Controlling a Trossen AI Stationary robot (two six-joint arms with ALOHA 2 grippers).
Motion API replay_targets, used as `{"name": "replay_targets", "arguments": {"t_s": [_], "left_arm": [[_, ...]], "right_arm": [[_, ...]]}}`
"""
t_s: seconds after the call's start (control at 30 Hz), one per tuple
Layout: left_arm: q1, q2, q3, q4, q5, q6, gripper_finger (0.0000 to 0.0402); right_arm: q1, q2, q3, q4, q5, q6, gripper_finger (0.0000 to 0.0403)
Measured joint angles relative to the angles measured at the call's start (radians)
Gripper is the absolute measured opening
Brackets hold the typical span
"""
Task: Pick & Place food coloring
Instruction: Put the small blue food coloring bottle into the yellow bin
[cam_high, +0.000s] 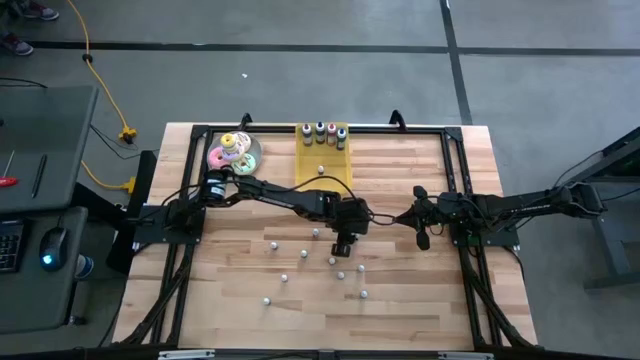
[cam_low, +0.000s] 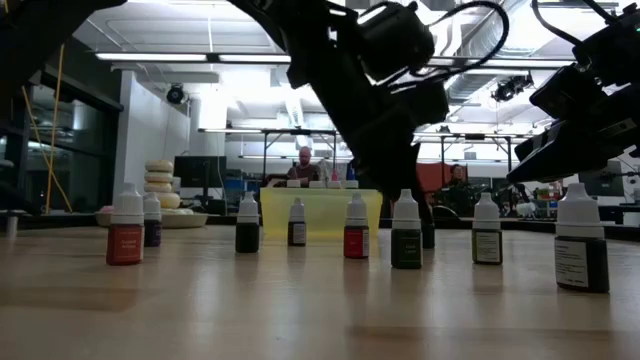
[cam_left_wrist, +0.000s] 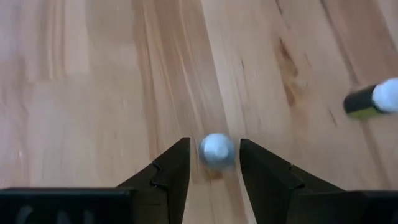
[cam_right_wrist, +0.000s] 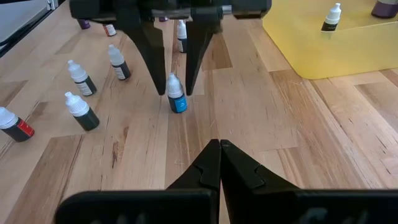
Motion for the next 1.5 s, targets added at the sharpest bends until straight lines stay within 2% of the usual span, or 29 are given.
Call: {"name": "replay_targets", "arguments": {"t_s": [0.3,0.67,0.9,1.2,1.5], "left_arm": [[0.004,-0.001,0.002,0.016,-0.006,0.001,0.0125],[0.005,-0.002,0.002,0.010,-0.005,0.002,0.0032],[0.005,-0.013,0.032,-0.029,-0.006,-0.005,0.0030],[0.019,-0.035,0.202,-0.289,0.001,-0.025,0.0033],[0.033,-0.040,0.389,-0.561,0.066,-0.077,0.0033]], "right_arm": [[0.000,0.000,0.000,0.000,0.000,0.000,0.0000],[0.000,0.000,0.000,0.000,0.000,0.000,0.0000],[0.000,0.000,0.000,0.000,0.000,0.000,0.0000],[0.000,0.000,0.000,0.000,0.000,0.000,0.0000],[0.000,0.000,0.000,0.000,0.000,0.000,0.0000]]}}
